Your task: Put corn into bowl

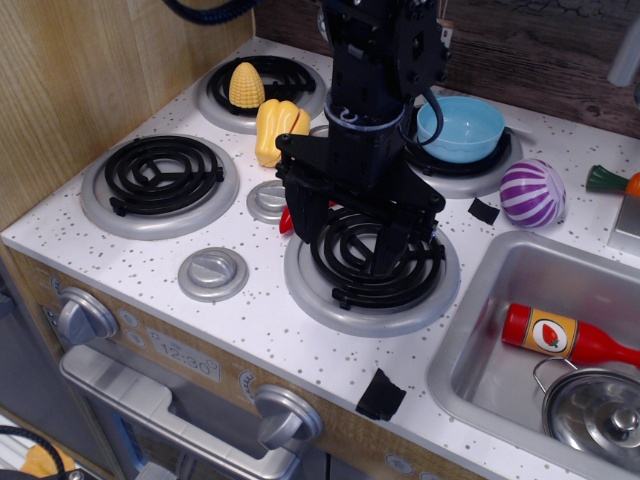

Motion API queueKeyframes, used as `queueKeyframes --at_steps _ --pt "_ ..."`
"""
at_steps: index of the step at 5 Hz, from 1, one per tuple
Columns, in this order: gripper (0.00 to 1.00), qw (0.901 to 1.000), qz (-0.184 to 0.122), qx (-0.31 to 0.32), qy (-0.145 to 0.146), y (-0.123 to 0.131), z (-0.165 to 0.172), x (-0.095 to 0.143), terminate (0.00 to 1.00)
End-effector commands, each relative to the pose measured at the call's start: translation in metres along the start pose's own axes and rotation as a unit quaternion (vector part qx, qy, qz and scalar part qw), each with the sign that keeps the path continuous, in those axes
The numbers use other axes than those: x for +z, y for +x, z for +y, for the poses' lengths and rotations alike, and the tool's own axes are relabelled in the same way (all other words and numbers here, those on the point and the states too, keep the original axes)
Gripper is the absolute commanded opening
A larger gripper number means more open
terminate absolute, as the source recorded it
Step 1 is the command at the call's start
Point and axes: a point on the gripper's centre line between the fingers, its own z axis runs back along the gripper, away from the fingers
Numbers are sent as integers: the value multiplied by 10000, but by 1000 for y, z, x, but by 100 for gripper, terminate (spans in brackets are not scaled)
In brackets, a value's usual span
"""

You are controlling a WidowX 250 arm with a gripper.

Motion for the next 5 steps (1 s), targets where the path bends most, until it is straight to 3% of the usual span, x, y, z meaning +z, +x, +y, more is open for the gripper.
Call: queueKeyframes --at_steps 1,2,3,4,5 --pt "100 10000 0 0 0 0 0 0 0" --pt "100 9995 76 -211 -243 19 30 1 0" --pt "100 9994 146 -238 -204 40 68 17 0" --pt "100 9997 -62 -224 52 65 115 31 0" --pt "100 9983 -496 -152 280 90 145 33 0"
